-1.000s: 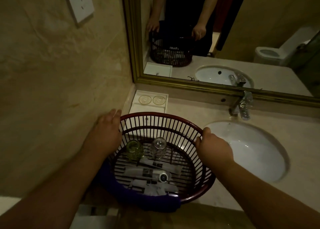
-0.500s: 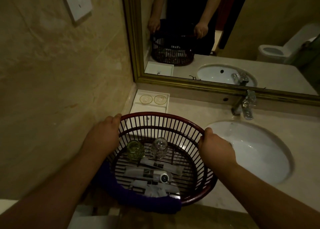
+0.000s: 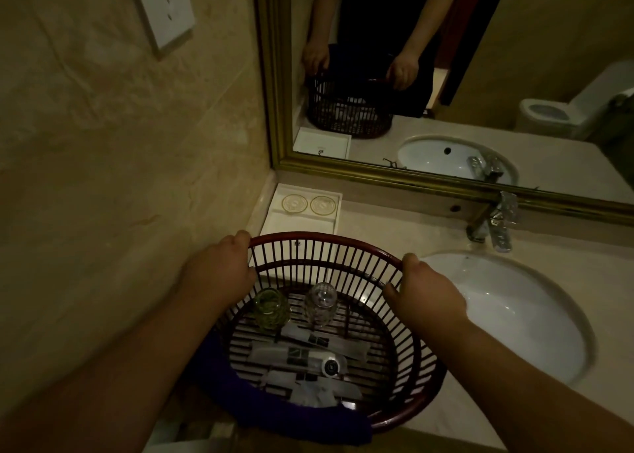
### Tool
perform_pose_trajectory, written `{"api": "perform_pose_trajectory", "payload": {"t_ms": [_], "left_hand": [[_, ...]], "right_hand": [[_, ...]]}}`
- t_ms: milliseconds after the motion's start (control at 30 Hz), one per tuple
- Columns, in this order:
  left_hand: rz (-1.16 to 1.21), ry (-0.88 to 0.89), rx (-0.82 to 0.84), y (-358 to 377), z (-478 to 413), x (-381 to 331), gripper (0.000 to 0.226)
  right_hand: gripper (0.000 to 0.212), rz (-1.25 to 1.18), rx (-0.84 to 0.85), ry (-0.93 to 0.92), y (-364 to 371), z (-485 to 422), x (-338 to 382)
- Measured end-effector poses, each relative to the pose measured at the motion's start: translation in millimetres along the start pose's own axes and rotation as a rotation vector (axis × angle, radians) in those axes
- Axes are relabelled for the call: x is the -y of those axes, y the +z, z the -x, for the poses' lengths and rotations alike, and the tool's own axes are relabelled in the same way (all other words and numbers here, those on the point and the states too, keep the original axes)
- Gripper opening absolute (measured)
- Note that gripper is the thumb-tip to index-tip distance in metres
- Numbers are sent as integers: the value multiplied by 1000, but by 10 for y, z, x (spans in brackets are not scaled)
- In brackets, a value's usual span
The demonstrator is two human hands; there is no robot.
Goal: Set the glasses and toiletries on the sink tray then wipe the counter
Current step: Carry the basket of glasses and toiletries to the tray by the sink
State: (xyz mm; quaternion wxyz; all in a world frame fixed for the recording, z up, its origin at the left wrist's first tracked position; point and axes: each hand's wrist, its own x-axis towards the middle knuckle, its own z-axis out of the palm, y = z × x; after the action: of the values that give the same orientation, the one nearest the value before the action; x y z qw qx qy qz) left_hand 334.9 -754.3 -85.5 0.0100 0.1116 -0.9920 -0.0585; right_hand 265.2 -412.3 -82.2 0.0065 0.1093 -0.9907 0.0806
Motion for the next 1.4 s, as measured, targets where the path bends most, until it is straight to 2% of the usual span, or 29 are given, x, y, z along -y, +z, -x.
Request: {"api": "perform_pose_trajectory", "payload": {"t_ms": [167,300,433,467,600,667,933,1400], "left_hand": [[-17,77,59,-8,-313,-48,28],[-102,205,107,20,-551,-128,35],[-163,276,167,19,-780,-241,35],[-159,290,187,11,-827,-263,31],[-123,307,122,1,-876,-232,24],[-104,327,80,34,-848,-213,25],[-51,379,15,95,-838,-268,25],[-54,332,-11,104,-806,-291,26]], "right_hand": [[44,25,42,-126,27,-279,316],[48,46,87,-218,50,-507,617],[70,77,99,-295,110,-698,949],[70,88,118,-293,107,-759,1014],[30,131,229,-282,51,-987,1110],[25,115,228,-266,65,-978,1089],[18,60,145,-225,150,-871,1005],[16,56,182,-368,147,-991,926]]}}
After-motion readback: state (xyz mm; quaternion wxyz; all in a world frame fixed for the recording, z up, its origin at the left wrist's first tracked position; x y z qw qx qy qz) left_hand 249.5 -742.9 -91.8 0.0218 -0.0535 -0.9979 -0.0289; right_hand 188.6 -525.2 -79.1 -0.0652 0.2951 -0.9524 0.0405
